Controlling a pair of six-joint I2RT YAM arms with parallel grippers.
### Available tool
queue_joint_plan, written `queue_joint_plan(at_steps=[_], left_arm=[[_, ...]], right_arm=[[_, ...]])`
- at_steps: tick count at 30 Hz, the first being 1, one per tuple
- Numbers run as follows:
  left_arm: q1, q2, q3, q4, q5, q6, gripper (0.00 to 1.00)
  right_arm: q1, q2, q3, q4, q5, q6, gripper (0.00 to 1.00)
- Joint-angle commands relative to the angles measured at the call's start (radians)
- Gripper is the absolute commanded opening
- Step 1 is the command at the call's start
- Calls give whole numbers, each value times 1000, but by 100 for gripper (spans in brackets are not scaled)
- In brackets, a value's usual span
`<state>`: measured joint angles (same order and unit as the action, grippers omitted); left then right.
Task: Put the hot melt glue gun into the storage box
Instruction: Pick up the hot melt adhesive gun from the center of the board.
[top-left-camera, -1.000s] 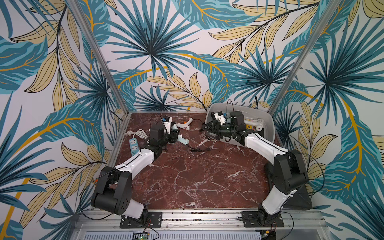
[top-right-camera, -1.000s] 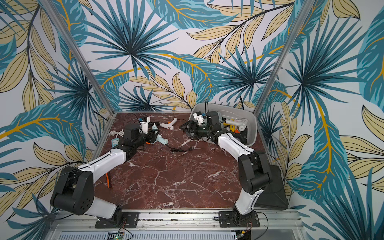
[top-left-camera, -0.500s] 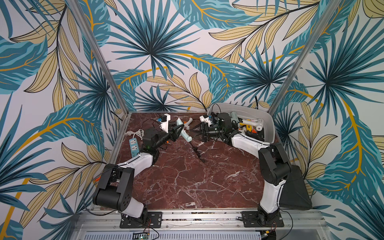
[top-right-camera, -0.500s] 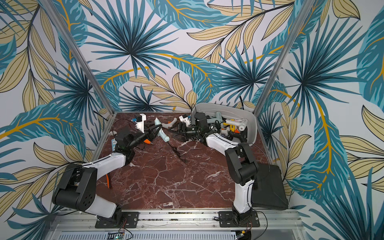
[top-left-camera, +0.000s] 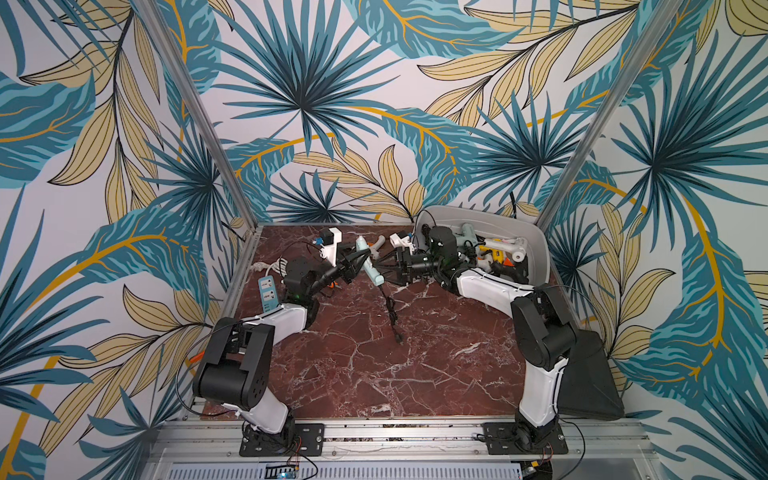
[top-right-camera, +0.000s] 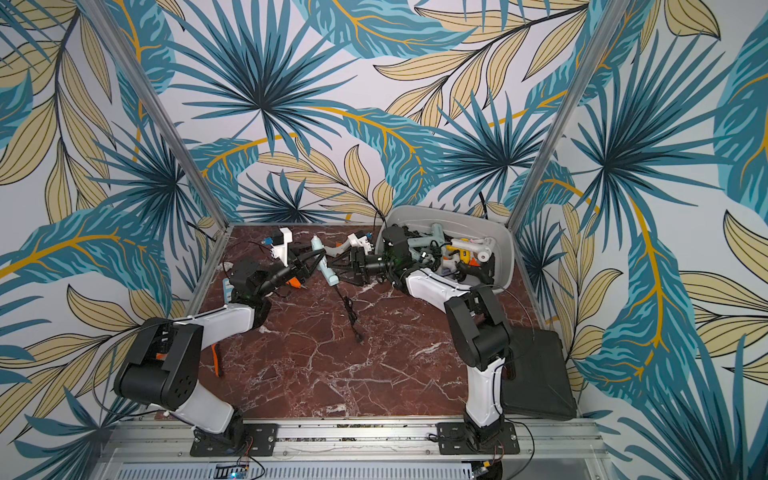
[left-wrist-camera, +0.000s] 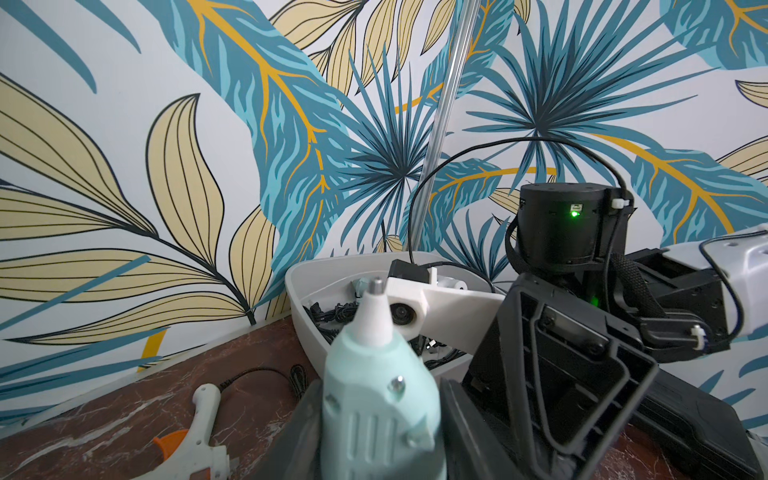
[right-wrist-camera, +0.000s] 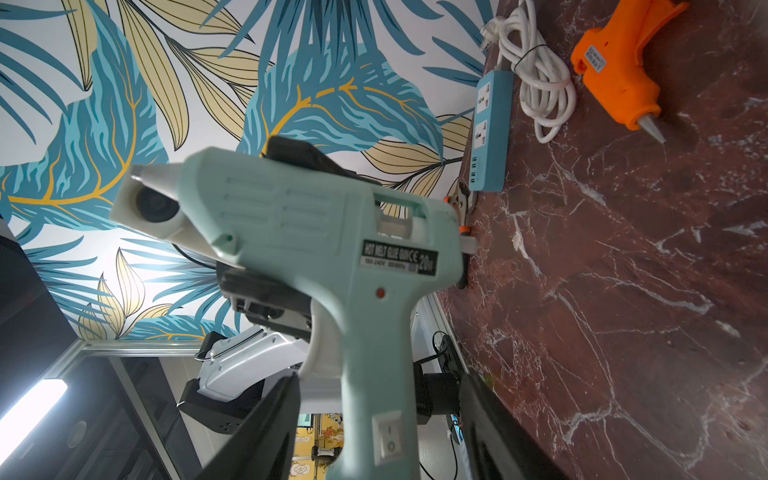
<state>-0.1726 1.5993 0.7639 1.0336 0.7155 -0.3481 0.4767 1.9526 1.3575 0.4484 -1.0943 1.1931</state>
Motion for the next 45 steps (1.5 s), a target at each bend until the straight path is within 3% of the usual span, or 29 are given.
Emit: queue_joint_plan(at_steps=[1,5,12,17,33,39,42,44,45], left_arm=[[13,14,35,73,9,-11,0],[21,30,38,95,10,-25,0],[28,50,40,159,65,-46,0],[28,69,50,198,129,-59,0],[38,104,114,166,140,-52,0],[48,111,114,208,181,-88,0],[48,111,112,202,199,-94,0],[48,108,108,199,203,-97,8],[48,101,104,194,203,-96,28]], right_arm=[[16,-5,-13,34,-32,6,65],[16,-13,-29,48,-29,15,64],[16,-11,-36,83,-30,42,52],[19,0,-33,114,-32,66,51],[46,17,-20,121,-48,75,43],[46,14,-20,117,-45,63,32],[46,14,-11,105,-37,53,21],[46,11,-4,86,-27,39,15],[45,6,-1,74,-21,29,13]])
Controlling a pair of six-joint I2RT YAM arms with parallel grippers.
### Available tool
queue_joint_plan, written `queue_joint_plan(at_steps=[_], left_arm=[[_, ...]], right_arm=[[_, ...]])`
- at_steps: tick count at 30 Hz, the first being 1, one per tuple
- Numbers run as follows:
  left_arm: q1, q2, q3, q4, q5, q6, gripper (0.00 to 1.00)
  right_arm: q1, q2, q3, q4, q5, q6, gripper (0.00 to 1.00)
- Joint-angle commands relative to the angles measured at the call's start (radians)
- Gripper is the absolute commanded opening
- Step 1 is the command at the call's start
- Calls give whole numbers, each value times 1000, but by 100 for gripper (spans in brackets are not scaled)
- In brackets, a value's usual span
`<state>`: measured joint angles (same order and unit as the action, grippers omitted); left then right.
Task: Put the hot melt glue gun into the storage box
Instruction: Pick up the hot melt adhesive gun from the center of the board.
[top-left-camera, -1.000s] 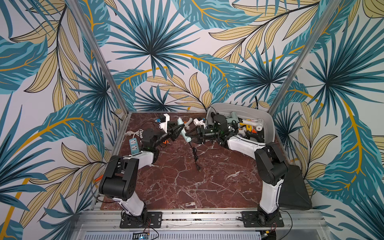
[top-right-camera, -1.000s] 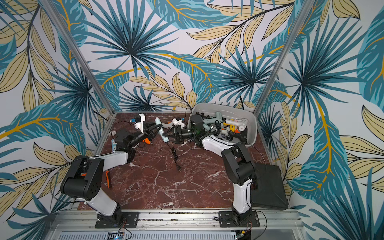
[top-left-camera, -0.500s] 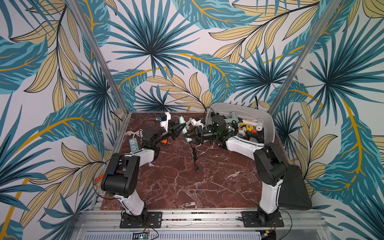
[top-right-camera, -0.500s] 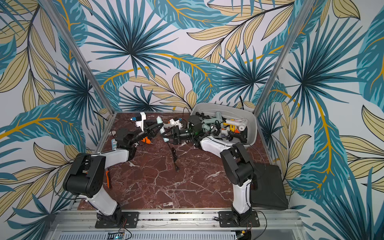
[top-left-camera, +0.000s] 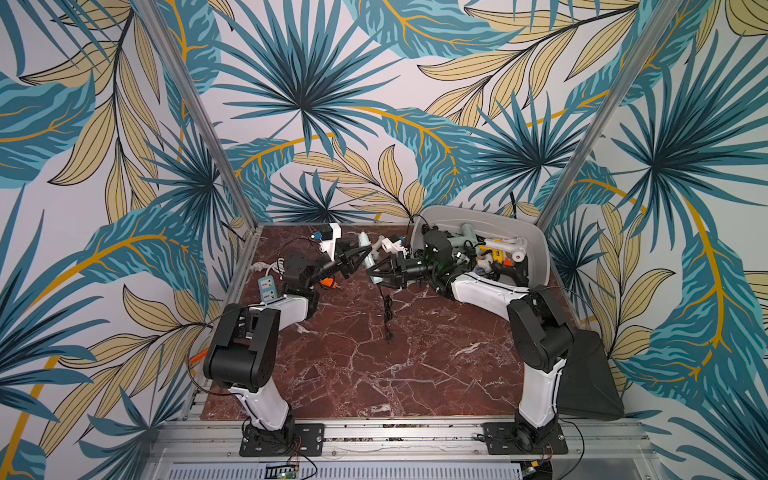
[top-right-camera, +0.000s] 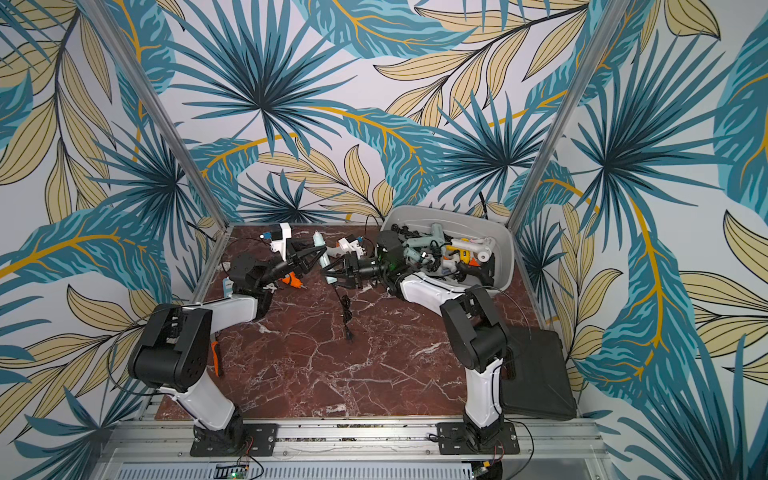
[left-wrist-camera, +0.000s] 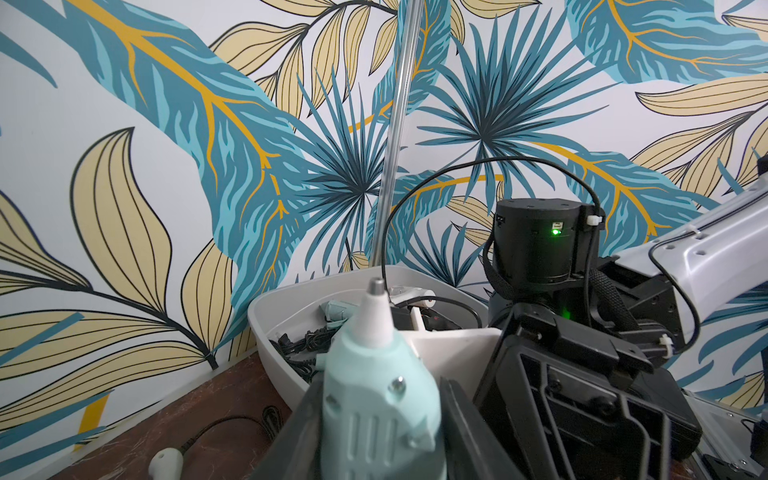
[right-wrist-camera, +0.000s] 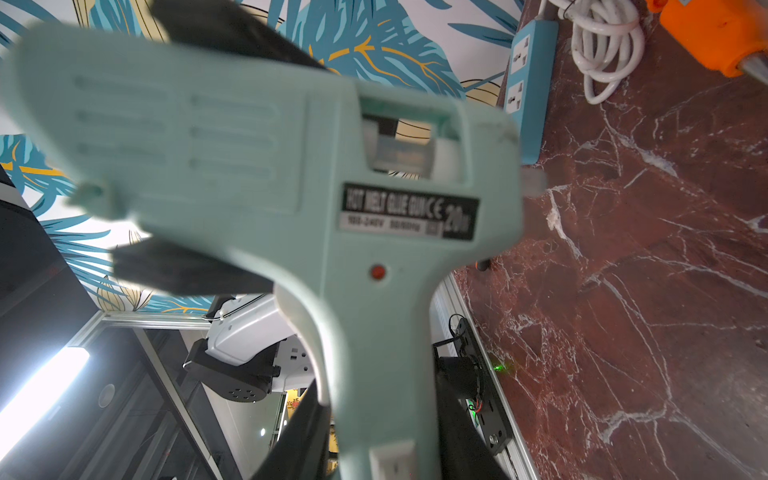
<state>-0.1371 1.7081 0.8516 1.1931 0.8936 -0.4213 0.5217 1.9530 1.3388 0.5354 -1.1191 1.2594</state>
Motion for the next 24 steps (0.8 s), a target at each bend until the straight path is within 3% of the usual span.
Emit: queue_joint_plan(at_steps=[1,3,4,8,12,24], left_arm=[[13,-15,15,21,28,-21,50],[14,-38,10,-17,17,-10,88],[13,-53,4,-36,6,-1,99],[12,-157,-35,-139,-66,53,100],[13,-294,-84,-280,-168,108,100],[13,-693,-226,-691,-485,187,100]], right_arm=[[1,0,22,-33,9,-52,11],[0,-17,34,-103,26,-100,8],[-2,-28,43,-150,35,-135,7],[-15,-83,119,-469,115,-339,2],[-30,-126,252,-840,276,-557,0],[-75,-71,786,-1354,745,-763,0]])
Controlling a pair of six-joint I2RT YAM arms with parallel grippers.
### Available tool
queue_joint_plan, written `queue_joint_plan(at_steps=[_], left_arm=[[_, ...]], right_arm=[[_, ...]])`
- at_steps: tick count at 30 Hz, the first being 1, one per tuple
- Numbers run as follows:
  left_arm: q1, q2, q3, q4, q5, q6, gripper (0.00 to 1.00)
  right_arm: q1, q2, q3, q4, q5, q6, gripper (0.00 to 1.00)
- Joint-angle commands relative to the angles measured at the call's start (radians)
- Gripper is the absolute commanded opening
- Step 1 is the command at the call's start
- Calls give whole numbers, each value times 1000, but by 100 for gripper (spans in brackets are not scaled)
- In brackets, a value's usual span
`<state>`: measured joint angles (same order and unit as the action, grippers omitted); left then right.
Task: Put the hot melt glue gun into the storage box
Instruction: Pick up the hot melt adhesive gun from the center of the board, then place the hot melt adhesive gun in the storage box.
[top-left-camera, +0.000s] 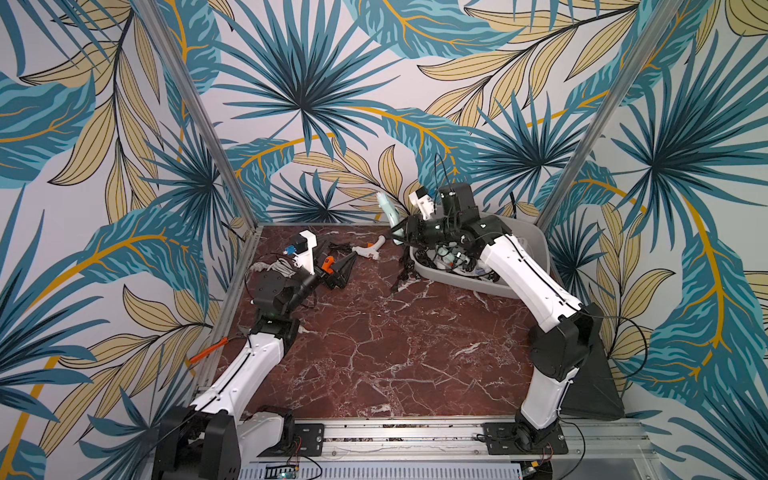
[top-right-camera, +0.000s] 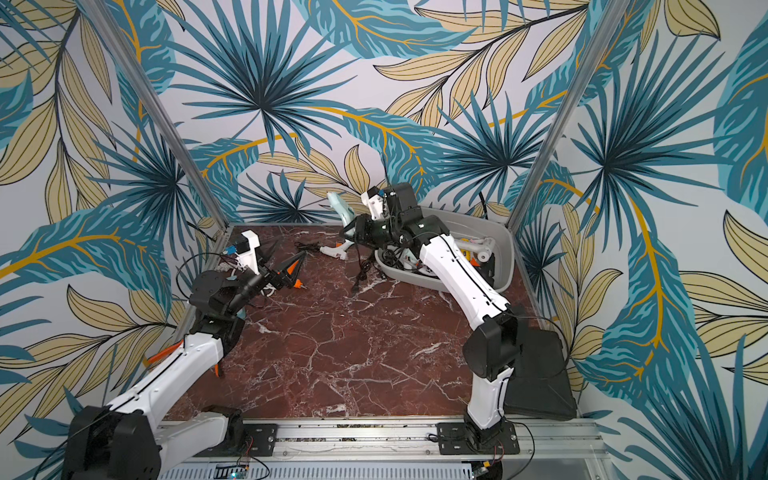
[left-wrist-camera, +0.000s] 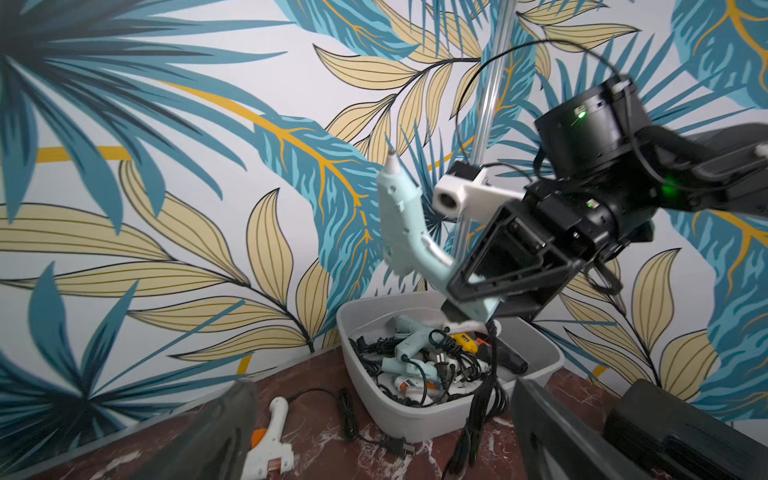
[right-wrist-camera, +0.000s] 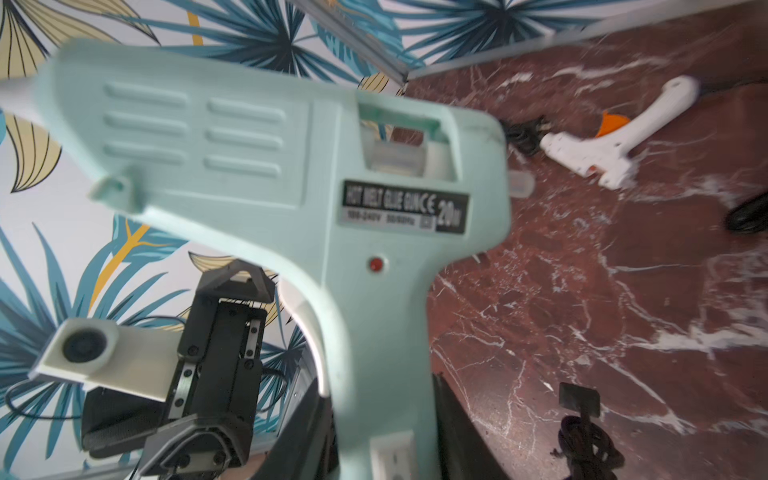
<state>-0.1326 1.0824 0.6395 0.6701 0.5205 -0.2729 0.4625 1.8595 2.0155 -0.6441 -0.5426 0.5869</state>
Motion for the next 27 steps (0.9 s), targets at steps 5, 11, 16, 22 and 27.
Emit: queue_joint_plan(at_steps=[5,11,16,22,27], left_arm=[[7,-179,-29,-330,-193,61,100],[8,-239,-70,-381,-225,55,100],[8,-231,-83,-380,-226,45,100],[8,-210,-92,-365,-208,27,100],[8,-193,-98,-360,-198,14,100]], right_arm=[[-60,95,340,-294,315,-116,0],[-149,134,426,-304,468,-98,0],[-181,168,448,-303,603,-104,1],[-192,245,442,-303,740,-105,1],[-197,333,440,-311,784,-102,1]])
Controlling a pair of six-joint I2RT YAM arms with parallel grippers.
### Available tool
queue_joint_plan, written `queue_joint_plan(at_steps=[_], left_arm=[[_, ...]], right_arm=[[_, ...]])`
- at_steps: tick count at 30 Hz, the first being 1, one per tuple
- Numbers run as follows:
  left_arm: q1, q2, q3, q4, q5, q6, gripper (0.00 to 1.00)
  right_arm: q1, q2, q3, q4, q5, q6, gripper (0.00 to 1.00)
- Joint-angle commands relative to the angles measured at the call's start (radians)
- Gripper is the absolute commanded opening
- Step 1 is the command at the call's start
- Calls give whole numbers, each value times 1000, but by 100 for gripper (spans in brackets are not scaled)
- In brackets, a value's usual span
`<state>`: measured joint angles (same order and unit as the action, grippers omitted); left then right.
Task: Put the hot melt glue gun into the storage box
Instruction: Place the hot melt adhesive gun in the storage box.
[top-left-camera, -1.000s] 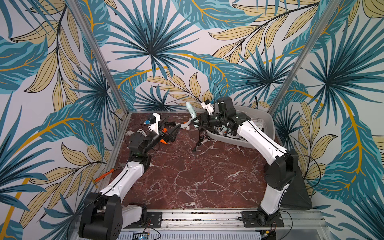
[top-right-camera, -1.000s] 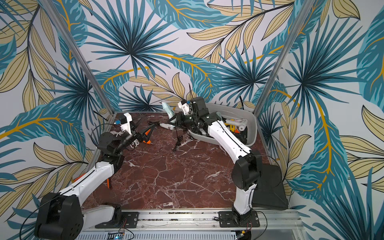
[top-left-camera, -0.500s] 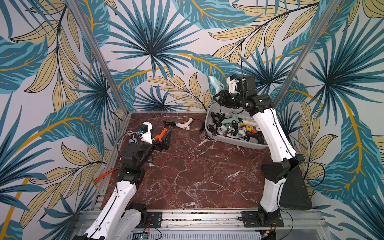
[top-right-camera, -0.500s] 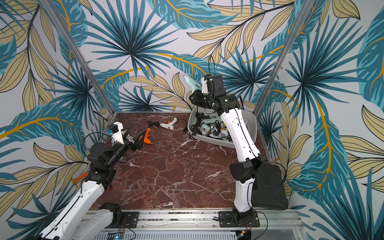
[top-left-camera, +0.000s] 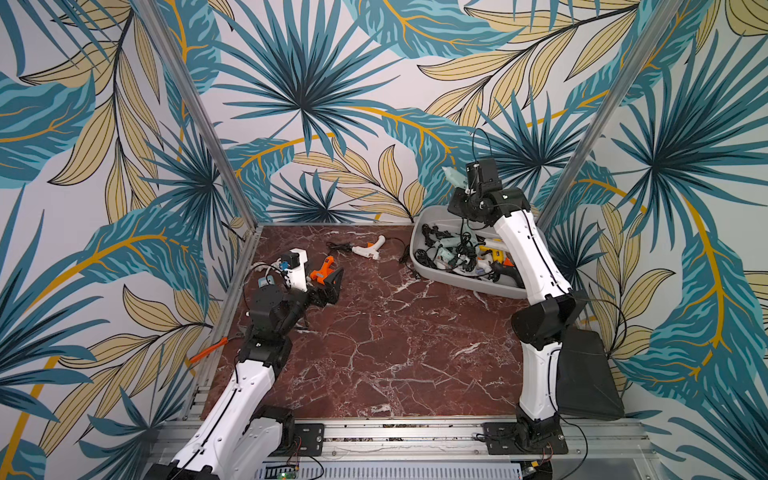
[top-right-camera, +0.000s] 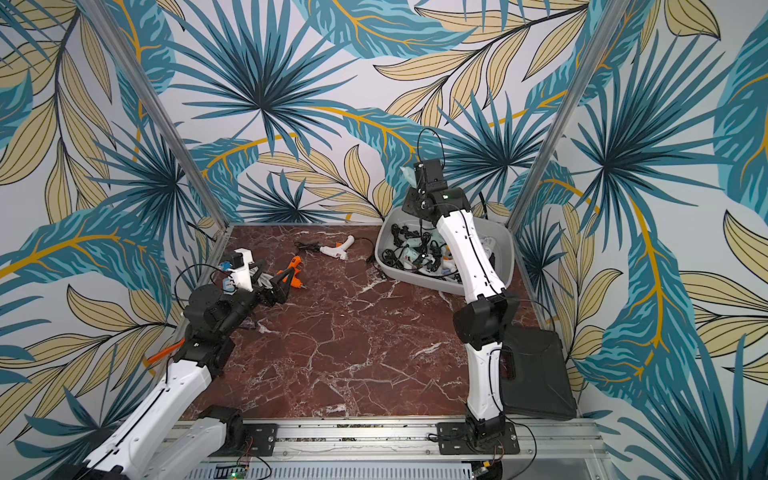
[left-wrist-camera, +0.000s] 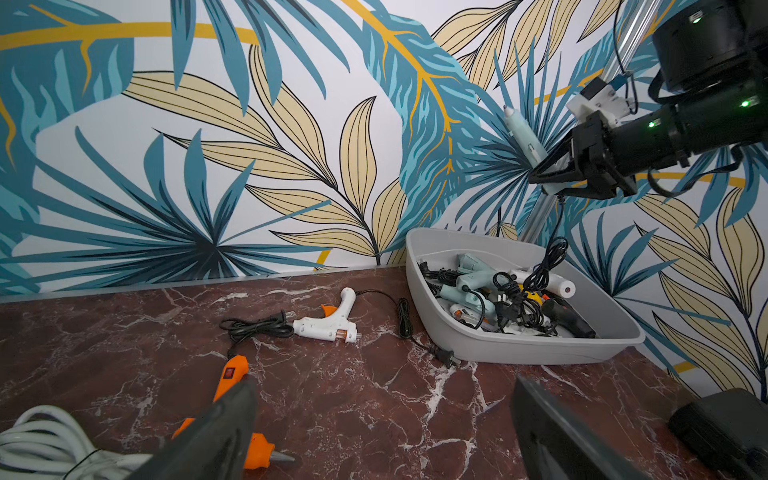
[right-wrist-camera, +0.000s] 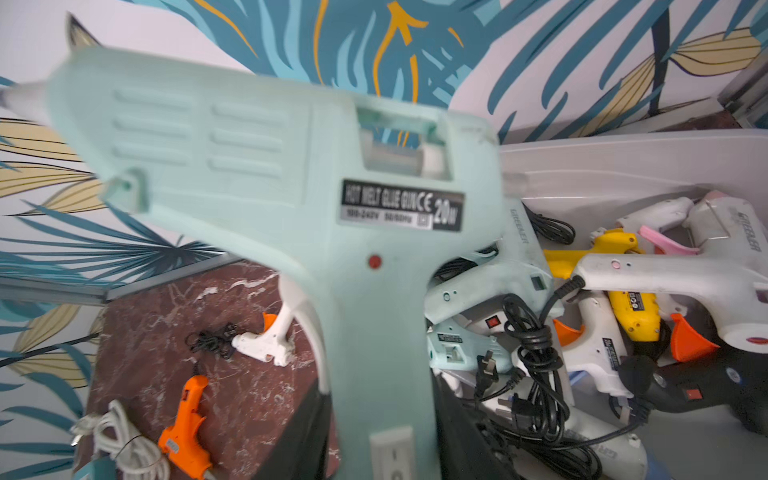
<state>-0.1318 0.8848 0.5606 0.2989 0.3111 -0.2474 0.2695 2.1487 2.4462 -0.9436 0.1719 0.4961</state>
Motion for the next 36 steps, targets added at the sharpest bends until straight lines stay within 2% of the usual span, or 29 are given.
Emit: queue_joint_plan(at_steps=[1,11,24,32,36], left_arm=[[7,8,-19,10,13,-14,100],[7,33,-24,-7,22,-15,100],[7,85,-13,-56,-8,-22,100],[7,124,-13,-36,-3,-27,100],[8,135,-13,-32,-3,-22,100]], right_arm=[[-4,63,10,-16,78,-11,1],[-9,218,22,-35,175,-31,1],[-31,365,73,-8,198,-93,2],[-45,404,74,42,202,-123,10],[-55,415,76,68,193,-147,23]])
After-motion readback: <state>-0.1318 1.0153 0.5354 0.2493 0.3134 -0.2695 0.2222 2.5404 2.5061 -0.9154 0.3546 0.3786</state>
